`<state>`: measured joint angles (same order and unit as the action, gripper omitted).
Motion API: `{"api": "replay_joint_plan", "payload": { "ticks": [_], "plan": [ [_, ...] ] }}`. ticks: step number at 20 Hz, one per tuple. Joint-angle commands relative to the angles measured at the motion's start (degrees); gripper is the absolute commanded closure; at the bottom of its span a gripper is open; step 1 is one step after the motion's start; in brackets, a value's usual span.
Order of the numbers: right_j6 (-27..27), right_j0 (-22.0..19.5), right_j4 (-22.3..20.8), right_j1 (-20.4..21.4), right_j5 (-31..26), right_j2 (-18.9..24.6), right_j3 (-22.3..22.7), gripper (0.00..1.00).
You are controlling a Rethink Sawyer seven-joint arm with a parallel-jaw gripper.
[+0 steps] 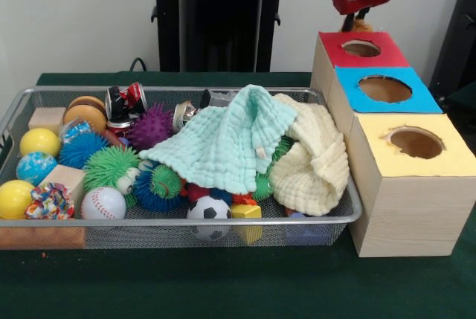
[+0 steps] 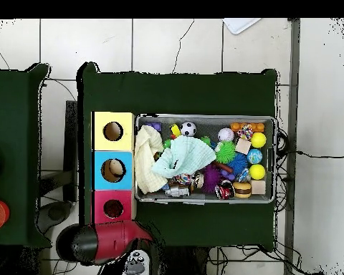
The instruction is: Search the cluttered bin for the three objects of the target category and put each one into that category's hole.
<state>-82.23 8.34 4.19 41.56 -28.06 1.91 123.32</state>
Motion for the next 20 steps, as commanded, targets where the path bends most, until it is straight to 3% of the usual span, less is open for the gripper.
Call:
{"api": "replay_joint_plan", "payload": {
  "ticks": [1,6,13,15,20],
  "plan": [
    [-13.9,0.0,3.1,0.7,-9.1,-1.0,-10.7,1.0],
    [-12.5,-0.7,2.1,4.3,-16.5,-1.0,-11.1,1.0],
    [-12.5,-1.2,1.7,6.1,-21.1,-1.1,-13.4,1.0],
    [-12.8,-1.2,1.4,5.8,-20.3,-1.3,-14.3,1.0],
    [-12.0,-2.2,1.2,0.9,-9.1,-0.3,-16.8,1.0]
  ]
}}
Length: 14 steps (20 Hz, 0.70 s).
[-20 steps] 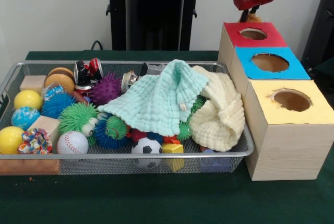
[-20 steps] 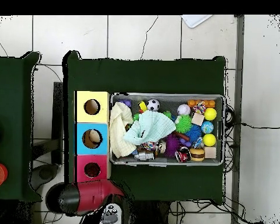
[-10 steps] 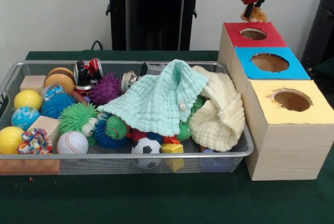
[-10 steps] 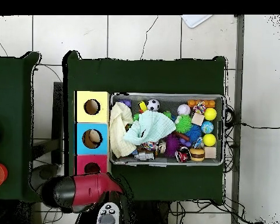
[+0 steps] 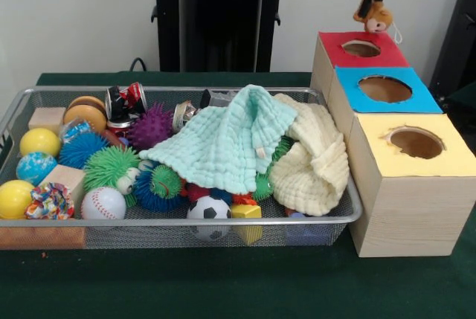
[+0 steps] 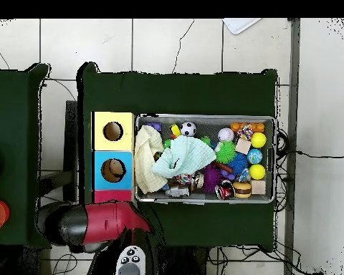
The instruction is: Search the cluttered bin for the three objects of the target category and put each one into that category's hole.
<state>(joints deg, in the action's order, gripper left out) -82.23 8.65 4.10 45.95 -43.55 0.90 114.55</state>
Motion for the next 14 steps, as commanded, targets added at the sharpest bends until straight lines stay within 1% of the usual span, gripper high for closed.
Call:
{"api": "replay_joint_plan", "payload": {
  "ticks": [1,7,10,11,14],
  "plan": [
    [-11.8,-2.5,0.9,-3.8,6.7,0.5,-8.5,1.0],
    [-9.0,-3.6,-1.4,-4.3,6.7,0.1,-10.2,1.0],
    [-7.0,-4.1,-3.3,-4.8,6.6,-0.3,-10.6,1.0],
    [-6.2,-4.5,-4.0,-4.8,6.4,-0.3,-10.4,1.0],
    [-4.7,-5.9,-5.2,-5.0,8.0,0.1,-8.8,1.0]
  ]
}}
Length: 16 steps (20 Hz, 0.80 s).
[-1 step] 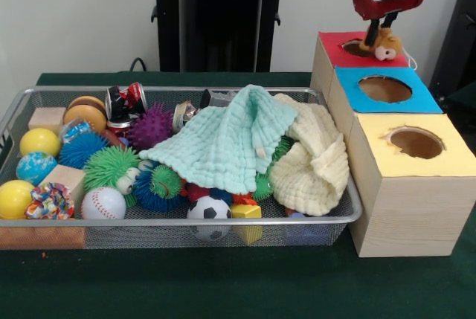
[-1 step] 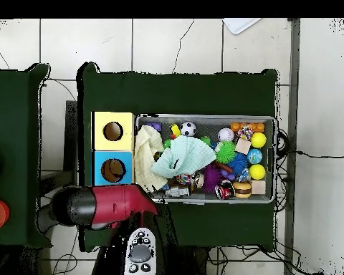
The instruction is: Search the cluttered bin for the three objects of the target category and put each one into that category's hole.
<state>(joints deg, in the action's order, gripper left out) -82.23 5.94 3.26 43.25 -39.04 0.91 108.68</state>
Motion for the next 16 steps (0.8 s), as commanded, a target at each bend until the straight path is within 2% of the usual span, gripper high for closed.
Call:
{"api": "replay_joint_plan", "payload": {
  "ticks": [1,6,7,16],
  "plan": [
    [-4.7,-3.6,-4.7,-2.5,4.4,0.2,-2.2,1.0],
    [-4.5,-4.4,-6.3,-2.8,2.6,0.3,-1.8,1.0],
    [-4.8,-4.6,-6.8,-2.7,1.5,0.5,-1.7,0.0],
    [-6.2,-5.5,-3.8,-2.2,-1.0,2.2,0.9,0.0]
  ]
}}
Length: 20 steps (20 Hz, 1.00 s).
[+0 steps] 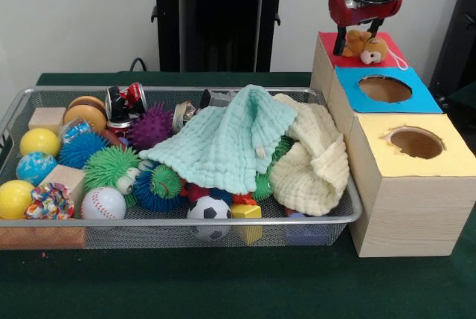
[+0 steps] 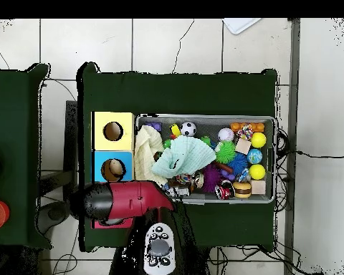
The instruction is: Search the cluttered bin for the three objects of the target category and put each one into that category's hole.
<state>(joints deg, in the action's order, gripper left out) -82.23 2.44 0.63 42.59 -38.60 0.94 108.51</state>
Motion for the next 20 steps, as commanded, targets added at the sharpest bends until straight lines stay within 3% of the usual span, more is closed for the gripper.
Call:
{"api": "replay_joint_plan", "payload": {
  "ticks": [1,6,11,20],
  "plan": [
    [-6.2,-2.0,-1.1,-1.2,-1.7,2.2,1.3,0.0],
    [-4.9,-2.5,-0.7,1.8,-4.1,2.6,3.0,0.0],
    [-3.4,-3.6,1.7,8.0,-15.3,3.5,4.4,0.0],
    [-3.7,-4.7,4.6,10.2,-23.7,5.6,5.8,0.0]
  ]
}}
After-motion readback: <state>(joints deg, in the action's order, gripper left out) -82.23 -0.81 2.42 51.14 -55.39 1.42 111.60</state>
